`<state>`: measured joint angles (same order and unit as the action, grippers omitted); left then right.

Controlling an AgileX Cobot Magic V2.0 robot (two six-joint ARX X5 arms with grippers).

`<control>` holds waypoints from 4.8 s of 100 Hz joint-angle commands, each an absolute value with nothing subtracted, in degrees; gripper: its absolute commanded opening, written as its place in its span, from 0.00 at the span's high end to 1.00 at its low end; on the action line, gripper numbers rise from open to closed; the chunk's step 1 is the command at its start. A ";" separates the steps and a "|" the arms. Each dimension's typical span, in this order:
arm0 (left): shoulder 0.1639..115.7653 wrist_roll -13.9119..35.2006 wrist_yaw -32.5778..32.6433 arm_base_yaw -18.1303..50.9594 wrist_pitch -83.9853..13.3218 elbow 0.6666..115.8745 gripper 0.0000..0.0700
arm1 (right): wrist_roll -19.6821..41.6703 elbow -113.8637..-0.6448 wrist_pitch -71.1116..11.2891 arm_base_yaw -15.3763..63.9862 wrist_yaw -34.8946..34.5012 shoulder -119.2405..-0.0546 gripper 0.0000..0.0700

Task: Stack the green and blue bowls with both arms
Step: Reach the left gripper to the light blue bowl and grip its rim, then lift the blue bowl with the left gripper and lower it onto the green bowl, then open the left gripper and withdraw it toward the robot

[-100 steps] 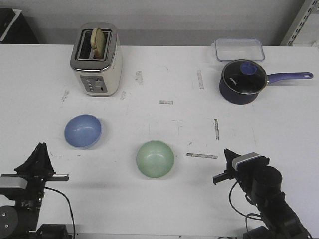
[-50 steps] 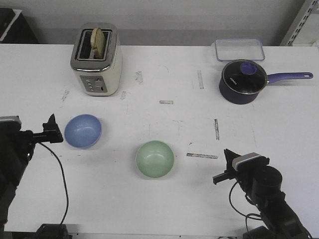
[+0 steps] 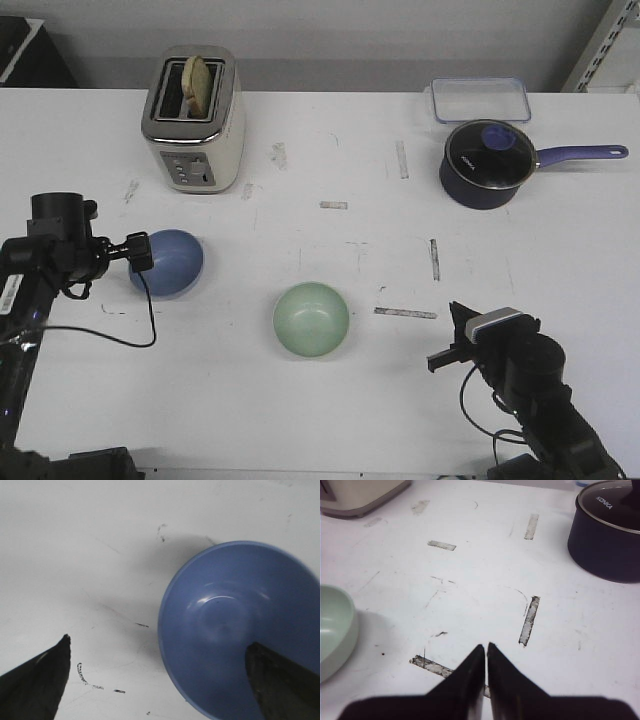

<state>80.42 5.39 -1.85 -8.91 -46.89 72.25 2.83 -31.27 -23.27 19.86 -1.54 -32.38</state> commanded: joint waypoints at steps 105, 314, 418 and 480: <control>89.27 8.32 -6.44 -9.34 -47.00 75.13 1.00 | 2.76 -31.81 -22.76 20.08 -1.65 -32.69 1.00; 90.24 12.71 -13.47 34.68 -52.95 87.83 0.24 | 2.76 -31.81 -22.74 20.08 -1.63 -32.69 1.00; 41.25 2.68 0.89 5.17 -28.95 55.18 1.00 | 4.56 -31.81 -21.08 5.39 -1.63 -31.81 1.00; 23.81 2.39 1.10 1.04 -26.96 42.68 1.00 | 4.45 -31.81 -23.59 4.89 -1.45 -23.38 1.00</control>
<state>24.27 2.44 1.15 1.13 -27.68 41.82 3.49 -31.27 -24.18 4.82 -1.48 -23.70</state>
